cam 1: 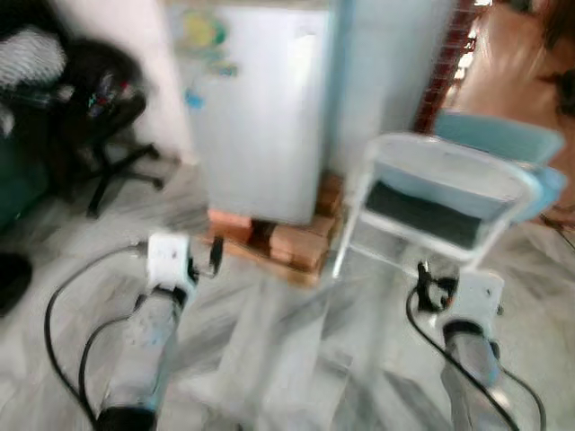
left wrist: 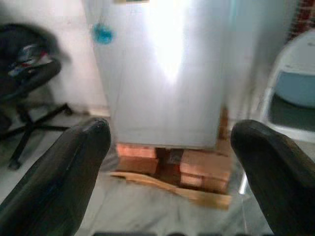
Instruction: Restocking fridge
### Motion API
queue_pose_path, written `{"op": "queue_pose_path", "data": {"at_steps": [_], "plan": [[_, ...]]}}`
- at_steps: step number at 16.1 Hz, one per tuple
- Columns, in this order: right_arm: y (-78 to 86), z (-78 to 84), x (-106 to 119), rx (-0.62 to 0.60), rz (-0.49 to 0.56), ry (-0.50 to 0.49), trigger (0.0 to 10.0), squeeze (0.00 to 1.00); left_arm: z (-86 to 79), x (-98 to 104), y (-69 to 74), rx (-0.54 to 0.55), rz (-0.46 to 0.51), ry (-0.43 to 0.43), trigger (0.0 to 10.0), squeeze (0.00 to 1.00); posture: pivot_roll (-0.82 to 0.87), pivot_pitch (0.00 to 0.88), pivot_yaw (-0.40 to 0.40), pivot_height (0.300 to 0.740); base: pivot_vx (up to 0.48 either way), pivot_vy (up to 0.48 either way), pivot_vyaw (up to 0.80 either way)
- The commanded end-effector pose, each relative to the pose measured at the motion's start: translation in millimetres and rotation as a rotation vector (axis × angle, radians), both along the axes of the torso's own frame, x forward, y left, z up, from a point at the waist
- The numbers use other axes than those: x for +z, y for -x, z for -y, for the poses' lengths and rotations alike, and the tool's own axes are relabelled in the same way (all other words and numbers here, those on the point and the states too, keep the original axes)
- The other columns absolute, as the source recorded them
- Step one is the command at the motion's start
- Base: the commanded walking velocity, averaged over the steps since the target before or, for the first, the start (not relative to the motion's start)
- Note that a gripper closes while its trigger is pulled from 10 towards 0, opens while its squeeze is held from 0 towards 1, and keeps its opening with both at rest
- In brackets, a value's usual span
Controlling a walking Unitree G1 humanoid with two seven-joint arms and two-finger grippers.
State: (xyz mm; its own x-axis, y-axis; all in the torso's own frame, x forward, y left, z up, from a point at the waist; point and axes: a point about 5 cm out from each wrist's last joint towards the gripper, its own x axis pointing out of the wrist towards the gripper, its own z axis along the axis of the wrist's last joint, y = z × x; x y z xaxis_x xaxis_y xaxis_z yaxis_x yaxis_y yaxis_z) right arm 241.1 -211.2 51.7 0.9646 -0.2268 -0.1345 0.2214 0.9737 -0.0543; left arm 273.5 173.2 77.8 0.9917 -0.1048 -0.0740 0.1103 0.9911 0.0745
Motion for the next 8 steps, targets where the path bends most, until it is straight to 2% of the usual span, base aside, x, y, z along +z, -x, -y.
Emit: {"op": "queue_pose_path", "data": {"at_steps": [1,2,8], "plan": [[-4.5,-4.5,7.2,0.029,0.041,0.0,10.0,0.0,-1.2,-4.2,-0.4,0.01,-0.023,0.003,10.0,0.0,0.05,0.033,-0.008,0.74,0.0,0.0,0.0],[-4.3,-5.6,7.3,0.038,0.046,-0.003,10.0,0.0,-0.7,-4.4,-0.5,0.008,-0.022,0.002,10.0,0.0,0.04,0.035,-0.006,0.74,0.0,0.296,0.0],[-2.9,-7.9,7.0,0.067,0.045,0.004,10.0,0.0,0.8,-6.5,-2.6,0.001,-0.019,0.022,10.0,0.0,0.03,0.037,-0.003,0.74,0.0,0.48,0.0]]}}
